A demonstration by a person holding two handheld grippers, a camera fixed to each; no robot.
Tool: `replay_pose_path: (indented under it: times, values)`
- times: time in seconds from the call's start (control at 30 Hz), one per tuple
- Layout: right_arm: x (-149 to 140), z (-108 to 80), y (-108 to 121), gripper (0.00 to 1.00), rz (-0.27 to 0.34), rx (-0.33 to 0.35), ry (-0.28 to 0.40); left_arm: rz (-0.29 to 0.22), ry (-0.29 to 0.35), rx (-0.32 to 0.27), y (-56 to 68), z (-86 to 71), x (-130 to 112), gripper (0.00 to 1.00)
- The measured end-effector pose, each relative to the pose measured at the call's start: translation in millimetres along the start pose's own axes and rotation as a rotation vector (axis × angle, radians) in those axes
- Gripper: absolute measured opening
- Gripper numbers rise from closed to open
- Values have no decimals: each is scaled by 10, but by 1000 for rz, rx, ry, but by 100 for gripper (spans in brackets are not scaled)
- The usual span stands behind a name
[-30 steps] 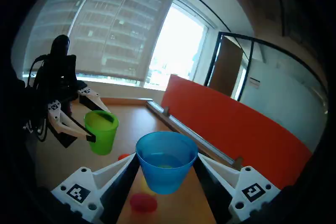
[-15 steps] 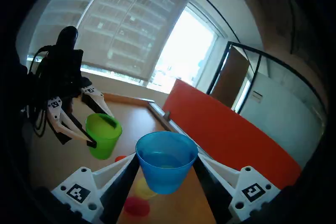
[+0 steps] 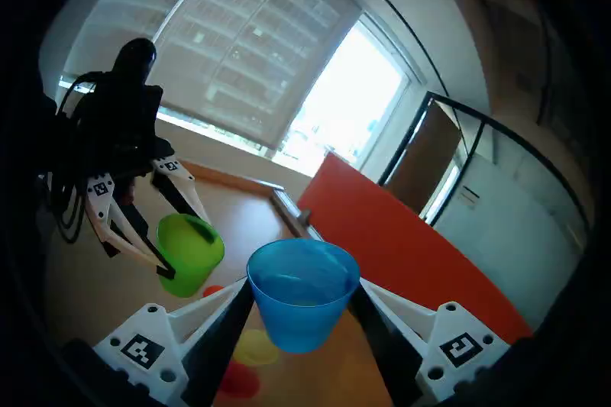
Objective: Pour water
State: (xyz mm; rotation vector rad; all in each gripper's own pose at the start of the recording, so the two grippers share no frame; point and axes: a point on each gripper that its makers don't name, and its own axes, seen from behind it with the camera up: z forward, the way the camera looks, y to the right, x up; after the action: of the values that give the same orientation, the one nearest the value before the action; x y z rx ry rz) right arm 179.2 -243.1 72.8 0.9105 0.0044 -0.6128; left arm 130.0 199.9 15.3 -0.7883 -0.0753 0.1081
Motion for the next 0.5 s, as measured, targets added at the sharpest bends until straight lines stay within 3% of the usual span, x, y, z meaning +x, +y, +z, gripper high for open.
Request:
replay_pose_path:
  times: [0.5]
  values:
    - [110,104,-13,89,-107,32,-2,-1,-1,-4,19,7,-28,88]
